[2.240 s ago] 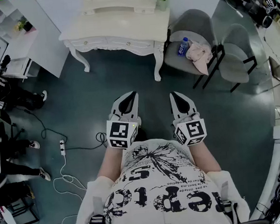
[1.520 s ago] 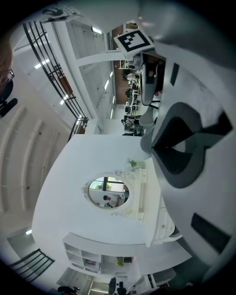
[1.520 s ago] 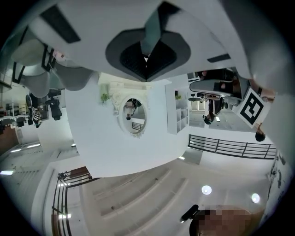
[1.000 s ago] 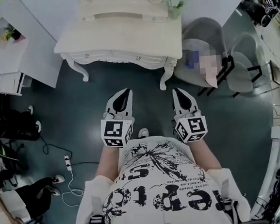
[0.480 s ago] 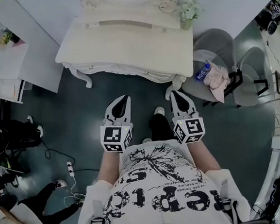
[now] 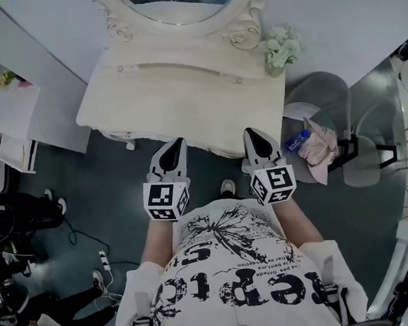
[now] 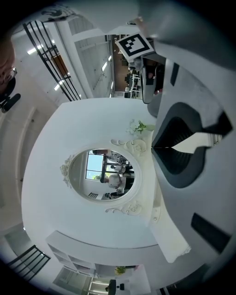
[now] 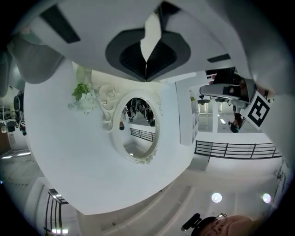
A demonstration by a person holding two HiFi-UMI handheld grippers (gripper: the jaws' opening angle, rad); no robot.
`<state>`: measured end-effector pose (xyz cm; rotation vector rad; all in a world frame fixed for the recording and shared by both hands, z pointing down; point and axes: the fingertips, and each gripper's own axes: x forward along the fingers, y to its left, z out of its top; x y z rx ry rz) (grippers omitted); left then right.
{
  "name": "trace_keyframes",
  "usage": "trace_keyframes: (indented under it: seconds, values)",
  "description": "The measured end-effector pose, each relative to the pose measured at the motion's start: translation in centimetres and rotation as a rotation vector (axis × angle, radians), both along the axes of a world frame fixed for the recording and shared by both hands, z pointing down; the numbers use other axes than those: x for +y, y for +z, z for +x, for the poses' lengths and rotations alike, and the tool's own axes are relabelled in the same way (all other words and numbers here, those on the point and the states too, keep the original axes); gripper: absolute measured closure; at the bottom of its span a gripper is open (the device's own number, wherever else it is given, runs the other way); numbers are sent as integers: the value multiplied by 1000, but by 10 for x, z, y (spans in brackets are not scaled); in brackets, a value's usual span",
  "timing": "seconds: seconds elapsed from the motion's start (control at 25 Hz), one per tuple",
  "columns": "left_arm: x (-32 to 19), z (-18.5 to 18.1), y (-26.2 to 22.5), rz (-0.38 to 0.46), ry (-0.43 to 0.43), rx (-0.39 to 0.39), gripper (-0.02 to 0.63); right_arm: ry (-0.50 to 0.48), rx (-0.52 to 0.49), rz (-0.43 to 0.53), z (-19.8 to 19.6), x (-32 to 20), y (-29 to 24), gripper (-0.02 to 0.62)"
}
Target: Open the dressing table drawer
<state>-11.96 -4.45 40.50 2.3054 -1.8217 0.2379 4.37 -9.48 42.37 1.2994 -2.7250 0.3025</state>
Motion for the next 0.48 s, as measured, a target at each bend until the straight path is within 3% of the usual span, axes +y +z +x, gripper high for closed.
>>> trace_keyframes:
  seconds: [0.24,0.48]
  values:
    - [-83,21,8,-16,21,0,588,14,-1,-34,18,-83,13,577]
    - [-137,30,33,-65,71,12,588,75,27,-102,30,-133,45,577]
